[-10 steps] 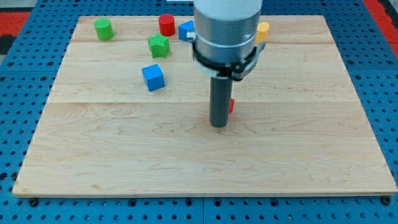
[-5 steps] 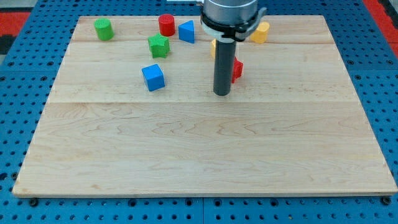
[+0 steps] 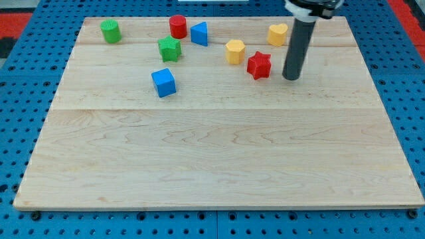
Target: Keep red star and yellow heart in a vertical line
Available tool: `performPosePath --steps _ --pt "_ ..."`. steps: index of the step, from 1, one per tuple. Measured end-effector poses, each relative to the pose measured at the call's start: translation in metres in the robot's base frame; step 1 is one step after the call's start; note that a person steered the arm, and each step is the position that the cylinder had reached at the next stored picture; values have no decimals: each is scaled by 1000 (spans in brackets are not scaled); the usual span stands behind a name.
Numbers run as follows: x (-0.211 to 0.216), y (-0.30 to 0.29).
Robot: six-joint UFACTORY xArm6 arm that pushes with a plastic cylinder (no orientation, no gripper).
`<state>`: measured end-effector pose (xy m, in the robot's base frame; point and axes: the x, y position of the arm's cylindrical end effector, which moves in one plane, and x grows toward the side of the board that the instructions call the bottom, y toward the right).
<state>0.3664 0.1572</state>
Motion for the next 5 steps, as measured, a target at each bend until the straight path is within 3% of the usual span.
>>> performPosePath --steps 1,2,5 --pt "-41 55" --pt "-105 60" --pt "-121 -27"
